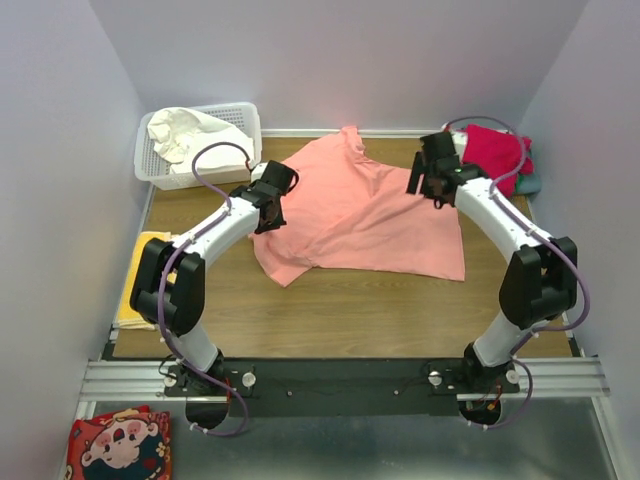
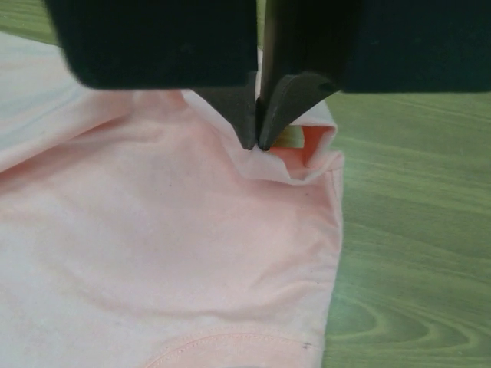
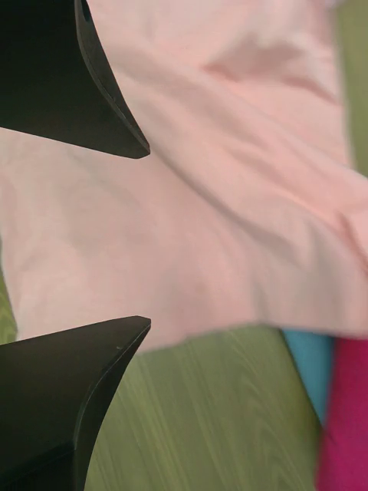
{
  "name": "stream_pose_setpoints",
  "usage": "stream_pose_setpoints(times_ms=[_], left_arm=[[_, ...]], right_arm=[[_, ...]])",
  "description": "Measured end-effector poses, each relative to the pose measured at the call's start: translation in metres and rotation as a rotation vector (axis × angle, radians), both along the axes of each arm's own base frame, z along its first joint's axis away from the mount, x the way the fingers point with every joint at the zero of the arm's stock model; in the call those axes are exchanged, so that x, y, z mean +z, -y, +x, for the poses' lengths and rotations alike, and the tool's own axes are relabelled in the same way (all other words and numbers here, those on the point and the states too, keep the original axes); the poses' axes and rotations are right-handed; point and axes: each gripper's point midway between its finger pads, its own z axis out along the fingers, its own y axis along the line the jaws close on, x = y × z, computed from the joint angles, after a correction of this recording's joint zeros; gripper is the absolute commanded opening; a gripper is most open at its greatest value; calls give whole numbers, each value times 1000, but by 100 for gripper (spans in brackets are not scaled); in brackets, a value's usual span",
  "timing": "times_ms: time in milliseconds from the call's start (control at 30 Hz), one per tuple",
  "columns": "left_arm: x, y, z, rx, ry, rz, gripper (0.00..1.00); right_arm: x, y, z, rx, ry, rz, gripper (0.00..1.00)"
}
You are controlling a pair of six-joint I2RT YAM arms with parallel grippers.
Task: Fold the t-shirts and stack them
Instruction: Flatten the tshirt out
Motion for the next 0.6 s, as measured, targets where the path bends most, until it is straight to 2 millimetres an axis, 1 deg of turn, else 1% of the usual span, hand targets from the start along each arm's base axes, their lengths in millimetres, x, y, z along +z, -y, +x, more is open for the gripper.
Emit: stream_pose_setpoints(times_ms=[67,100,133,167,200,233,333,433,533,600], left_arm=[[-8,3,3,-13,-13,2,30],[-11,3,3,-16,-18,3,31],[-15,5,4,-25,-24,3,32],[-16,6,5,-30,-23,0,34],[-17,8,6,-37,-23,-3,34],[-18,9,8,-48,-22,-7,35],[-20,14,11,-68,-23,-18,37],[-20,14,12,-77,-24,-15,41],[-18,13,13,-78,-21,-8,45],[-12,11,16,-69,-7,5,48]], right_arm=[[-31,-29,-20,74,-82,18,92],[-40,-38,-27,97,-109,22,92],[-50,-54,-36,137,-138,38,91],[-54,-61,-40,154,-150,44,91],[-62,-75,-48,191,-172,62,91],[-66,-84,-54,214,-187,77,90],[-74,-104,-66,267,-217,111,90],[-83,-120,-76,314,-242,142,89],[-97,-129,-90,348,-286,166,88],[-105,-133,-96,362,-304,177,88]])
